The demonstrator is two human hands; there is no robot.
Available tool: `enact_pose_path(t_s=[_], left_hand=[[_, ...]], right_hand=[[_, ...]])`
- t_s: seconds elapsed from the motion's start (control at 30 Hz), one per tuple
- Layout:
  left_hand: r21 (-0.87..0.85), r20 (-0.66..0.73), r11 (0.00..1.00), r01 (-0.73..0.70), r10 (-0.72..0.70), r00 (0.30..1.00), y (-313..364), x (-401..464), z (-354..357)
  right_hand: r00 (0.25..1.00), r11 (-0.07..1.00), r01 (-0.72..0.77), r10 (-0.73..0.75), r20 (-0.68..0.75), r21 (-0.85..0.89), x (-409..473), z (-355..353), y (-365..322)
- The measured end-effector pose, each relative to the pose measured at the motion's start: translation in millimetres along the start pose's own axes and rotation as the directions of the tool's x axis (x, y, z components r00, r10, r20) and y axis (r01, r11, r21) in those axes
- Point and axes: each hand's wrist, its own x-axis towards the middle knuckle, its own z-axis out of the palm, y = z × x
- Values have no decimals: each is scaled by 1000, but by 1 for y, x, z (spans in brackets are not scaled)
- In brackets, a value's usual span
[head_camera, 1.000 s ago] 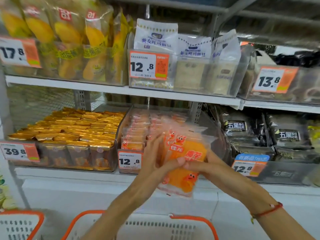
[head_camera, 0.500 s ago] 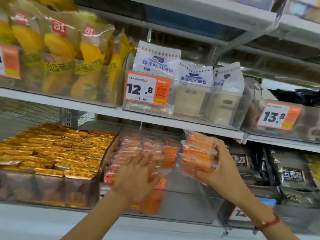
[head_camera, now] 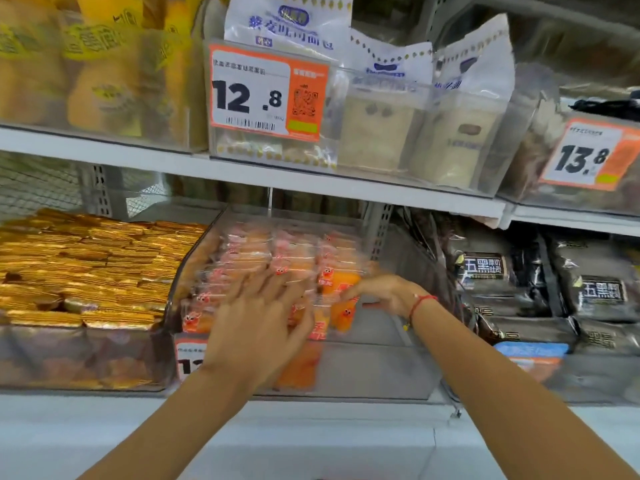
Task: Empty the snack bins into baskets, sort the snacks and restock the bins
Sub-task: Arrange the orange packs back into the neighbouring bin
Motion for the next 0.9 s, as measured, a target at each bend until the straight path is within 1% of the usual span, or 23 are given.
enact_pose_path(t_s=[0.1, 0.17, 0.27, 0.3, 0.33, 0.4, 0.47, 0.53, 0.67, 0.77, 0.83, 0.9], left_hand=[[6, -2, 1000, -6, 6, 1000, -1, 1, 0], [11, 18, 1000, -6, 6, 1000, -1, 1, 0], [17, 8, 1000, -13, 13, 1000, -2, 0, 0], [18, 2, 1000, -14, 14, 1000, -2, 0, 1], [20, 1, 1000, -15, 15, 1000, -2, 0, 1], [25, 11, 1000, -12, 12, 1000, -2, 1, 2], [25, 20, 1000, -6, 5, 1000, -2, 1, 2], [23, 29, 1000, -5, 4, 1000, -2, 1, 2], [42, 53, 999, -8, 6, 999, -3, 1, 1], [43, 93, 999, -4, 0, 996, -1, 2, -1], [44, 118, 999, -1, -4, 993, 0, 0, -1], [51, 112, 999, -6, 0, 994, 0, 2, -3]], right_hand=[[995, 998, 57, -58, -78, -22, 0, -2, 0], [989, 995, 95, -93, -113, 16, -4, 1, -2], [980, 963, 154, -120, -160, 221, -4, 8, -4], [978, 953, 156, -113, -173, 259, -5, 11, -6], [973, 958, 163, -116, -199, 237, -5, 14, -6], [944, 983, 180, -163, -287, 35, -2, 20, -5], [925, 977, 171, -204, -321, -126, -3, 25, -6], [934, 975, 153, -196, -299, -160, -5, 25, -8], [966, 994, 107, -112, -234, -36, -17, 14, -8], [971, 994, 96, -105, -215, -53, -30, 9, -5], [972, 989, 100, -120, -204, -104, -41, 8, -5], [951, 958, 148, -205, -230, -245, -55, 7, -1]])
